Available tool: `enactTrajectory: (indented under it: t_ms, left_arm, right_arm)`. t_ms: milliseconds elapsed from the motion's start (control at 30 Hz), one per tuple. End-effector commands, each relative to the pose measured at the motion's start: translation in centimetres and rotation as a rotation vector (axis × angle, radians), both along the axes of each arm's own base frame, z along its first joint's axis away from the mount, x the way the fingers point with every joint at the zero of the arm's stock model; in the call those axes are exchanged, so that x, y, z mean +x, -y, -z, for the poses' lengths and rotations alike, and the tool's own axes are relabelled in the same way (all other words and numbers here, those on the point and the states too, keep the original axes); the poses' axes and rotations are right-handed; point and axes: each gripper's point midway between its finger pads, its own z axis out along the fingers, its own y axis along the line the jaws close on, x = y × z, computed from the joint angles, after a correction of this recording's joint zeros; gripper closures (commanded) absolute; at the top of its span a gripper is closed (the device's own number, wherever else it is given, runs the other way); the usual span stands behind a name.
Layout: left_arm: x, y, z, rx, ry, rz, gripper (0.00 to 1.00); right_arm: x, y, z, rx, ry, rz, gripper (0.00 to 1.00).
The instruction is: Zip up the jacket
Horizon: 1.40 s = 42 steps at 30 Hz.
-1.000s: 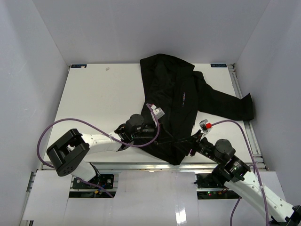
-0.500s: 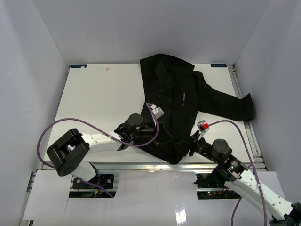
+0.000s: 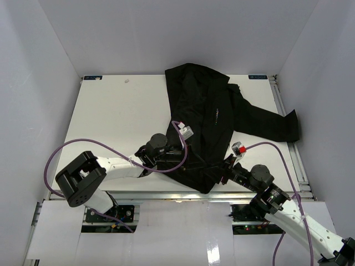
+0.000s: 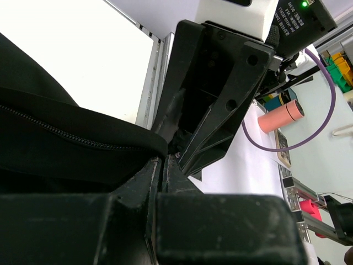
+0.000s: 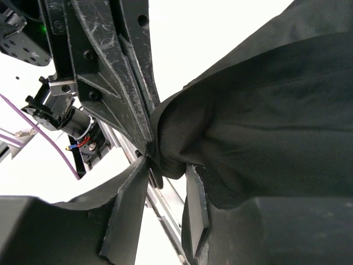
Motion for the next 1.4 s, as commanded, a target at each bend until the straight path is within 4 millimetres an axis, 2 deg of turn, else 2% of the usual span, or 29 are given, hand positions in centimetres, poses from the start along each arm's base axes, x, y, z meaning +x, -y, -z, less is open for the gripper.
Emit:
enactTrajectory:
  t_ms: [0, 100, 167, 233, 300, 400, 533, 900, 1067, 1367]
  left_arm:
    - [-0.6, -0.2, -1.0, -0.037, 0.027, 0.031, 1.0]
    - [-0.5, -0.2, -0.9, -0.034, 0.029, 0.026, 1.0]
    - [-0.4, -0.3, -0.9, -0.033, 0.028, 0.022, 1.0]
    - [-0.2, -0.3, -0.7, -0.027, 0.025, 0.013, 1.0]
    - [0.0, -0.4, -0.7, -0.023, 0.024, 0.007, 0.86]
    - [0.1, -0.6, -0.6, -0.011, 0.026, -0.003, 0.59]
    - [0.2, -1.1, -0.5, 0.02, 0.036, -0.029, 0.45]
    - [-0.1, -3.2, -0.1, 0.051, 0.054, -0.105, 0.42]
    - [-0.4, -2.9, 0.3, 0.045, 0.044, -0.079, 0.44]
    - [-0.9, -2.0, 2.2, 0.079, -0.002, -0.042, 0.48]
  right_arm:
    - [-0.2, -0.5, -1.5, 0.044, 0.069, -0.033, 0.69]
    - [-0.3, -0.5, -1.4, 0.047, 0.067, -0.035, 0.77]
    - [-0.3, -0.4, -1.4, 0.052, 0.07, -0.034, 0.88]
    - [-0.3, -0.4, -1.4, 0.052, 0.07, -0.031, 0.92]
    - [-0.3, -0.3, -1.3, 0.054, 0.071, -0.028, 0.92]
    - [-0.2, -0.2, -1.6, 0.064, 0.078, -0.017, 0.92]
    - [-0.1, 0.1, -2.1, 0.08, 0.092, -0.001, 0.92]
    - [0.0, 0.5, -3.8, 0.106, 0.11, 0.024, 0.92]
    - [0.1, 0.6, -4.0, 0.114, 0.111, 0.029, 0.92]
    - [0.5, 0.8, -4.0, 0.136, 0.1, 0.058, 0.92]
